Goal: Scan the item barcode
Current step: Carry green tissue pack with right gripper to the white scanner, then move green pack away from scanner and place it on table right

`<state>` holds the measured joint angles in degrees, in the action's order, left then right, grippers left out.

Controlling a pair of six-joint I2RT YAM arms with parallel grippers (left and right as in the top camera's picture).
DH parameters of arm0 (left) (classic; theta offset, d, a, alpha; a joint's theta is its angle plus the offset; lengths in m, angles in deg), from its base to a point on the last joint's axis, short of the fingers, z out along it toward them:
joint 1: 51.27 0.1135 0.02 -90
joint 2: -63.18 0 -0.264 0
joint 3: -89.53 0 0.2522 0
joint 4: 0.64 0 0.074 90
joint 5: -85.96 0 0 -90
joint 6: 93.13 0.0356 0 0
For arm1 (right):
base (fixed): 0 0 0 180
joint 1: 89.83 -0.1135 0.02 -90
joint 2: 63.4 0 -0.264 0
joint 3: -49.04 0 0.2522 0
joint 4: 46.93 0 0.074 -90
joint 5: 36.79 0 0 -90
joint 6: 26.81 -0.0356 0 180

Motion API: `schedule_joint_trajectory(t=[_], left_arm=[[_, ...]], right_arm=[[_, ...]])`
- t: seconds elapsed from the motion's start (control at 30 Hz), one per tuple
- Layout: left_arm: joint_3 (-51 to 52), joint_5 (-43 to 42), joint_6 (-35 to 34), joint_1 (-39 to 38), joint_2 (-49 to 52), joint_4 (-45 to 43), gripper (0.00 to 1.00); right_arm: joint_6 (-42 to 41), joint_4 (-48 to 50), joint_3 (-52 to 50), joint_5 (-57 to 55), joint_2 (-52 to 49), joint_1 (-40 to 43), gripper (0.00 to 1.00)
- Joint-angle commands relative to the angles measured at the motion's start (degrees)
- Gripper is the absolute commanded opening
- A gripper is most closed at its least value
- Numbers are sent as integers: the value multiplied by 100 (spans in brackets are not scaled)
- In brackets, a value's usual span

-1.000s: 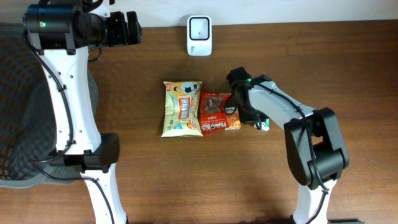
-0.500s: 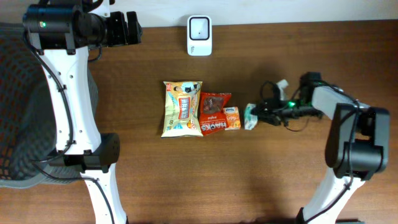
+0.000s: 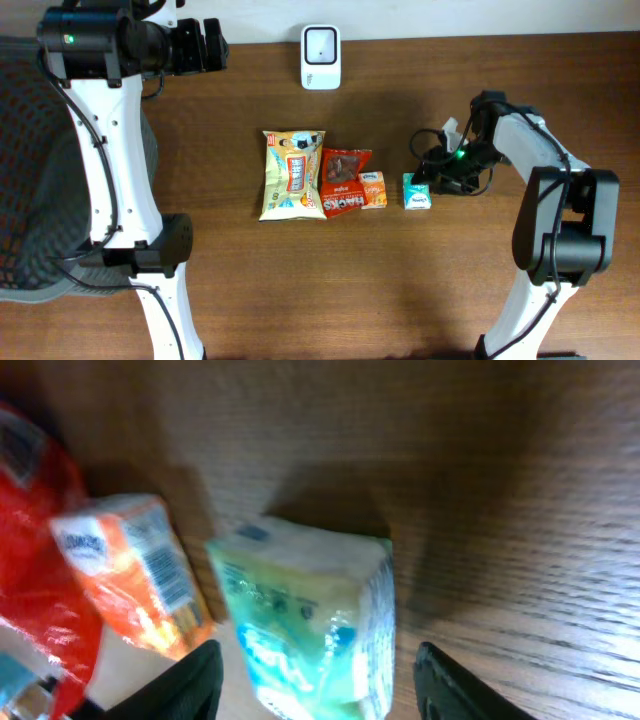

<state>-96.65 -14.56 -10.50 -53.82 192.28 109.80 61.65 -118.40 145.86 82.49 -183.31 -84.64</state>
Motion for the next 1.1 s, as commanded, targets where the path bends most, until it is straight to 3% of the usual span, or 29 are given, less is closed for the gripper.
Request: schedule_joint_trajectory(t=[0.0, 0.03, 0.1, 0.13, 0.23, 0.3, 0.4, 0.43, 0.5, 0.57, 0.67, 0.73, 0.83, 0.93, 1.07], left_arm=[[-68, -39, -33, 11, -125, 2, 99], [-68, -39, -33, 9, -125, 2, 99], [-68, -39, -33, 9, -125, 2, 99], [-68, -39, -33, 9, -125, 2, 99], [-68, -39, -33, 9, -125, 2, 99], [-68, -39, -33, 11, -125, 2, 99], [-68, -39, -33, 9, -125, 2, 99], [-68, -39, -33, 9, -125, 2, 99], [-68, -39, -33, 9, -125, 2, 99], [-68, -37, -33, 9, -125, 2, 99], [-68, -39, -33, 9, -125, 2, 99], [-68, -39, -33, 9, -125, 2, 99], [-68, -39, -33, 9, -125, 2, 99], [-68, -39, -33, 9, -125, 2, 99], [-68, -39, -33, 9, -125, 2, 99]], right_arm=[[-92, 275, -413, -127, 50, -2, 54], [-90, 356, -529, -129, 50, -4, 52], [-396, 621, -774, -127, 50, -4, 6], [-498, 634, -721, -96, 61, -4, 4], [-498, 494, 2, 66, 63, -4, 4], [-501, 503, 1093, -57, 61, -153, 4], [-774, 2286, 2076, -2391, 61, -1134, 4], [-525, 3080, 2074, -3425, 42, -1550, 4], [1143, 4948, 2072, -4634, -212, -2361, 4], [2522, 6172, 2072, -4819, -688, -2734, 4], [3174, 7438, 2072, -4693, -1283, -2898, 4], [3176, 7672, 2072, -3950, -1502, -2953, 4], [3246, 7827, 2072, -3849, -1668, -2951, 4], [3869, 7834, 2072, -3827, -1832, -2949, 4], [6413, 7890, 2072, -4089, -1895, -2955, 4]])
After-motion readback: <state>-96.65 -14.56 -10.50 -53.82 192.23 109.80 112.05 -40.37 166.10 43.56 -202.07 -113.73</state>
